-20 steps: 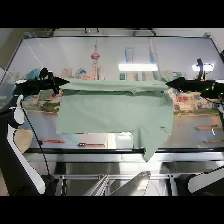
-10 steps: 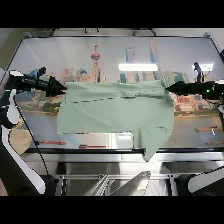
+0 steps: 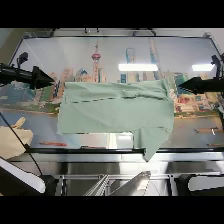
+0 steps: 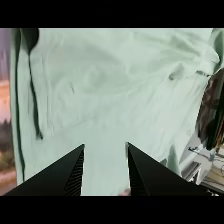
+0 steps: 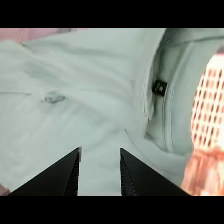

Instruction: Fold the shirts.

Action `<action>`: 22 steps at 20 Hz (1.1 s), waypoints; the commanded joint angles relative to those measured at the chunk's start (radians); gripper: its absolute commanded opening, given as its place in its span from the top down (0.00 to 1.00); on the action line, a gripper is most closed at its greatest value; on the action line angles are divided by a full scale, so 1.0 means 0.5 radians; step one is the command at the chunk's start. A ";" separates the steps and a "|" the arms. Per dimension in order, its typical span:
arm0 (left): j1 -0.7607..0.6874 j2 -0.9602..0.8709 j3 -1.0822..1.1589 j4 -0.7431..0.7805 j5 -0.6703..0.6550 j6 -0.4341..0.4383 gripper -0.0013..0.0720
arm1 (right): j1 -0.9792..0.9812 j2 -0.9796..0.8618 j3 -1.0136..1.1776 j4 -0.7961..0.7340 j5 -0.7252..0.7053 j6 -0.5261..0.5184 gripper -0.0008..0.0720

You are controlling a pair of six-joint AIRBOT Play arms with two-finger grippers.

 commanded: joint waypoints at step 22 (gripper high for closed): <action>-0.230 0.774 -1.956 0.799 0.668 0.005 0.59 | -0.025 0.827 -1.097 0.438 0.006 -0.359 0.63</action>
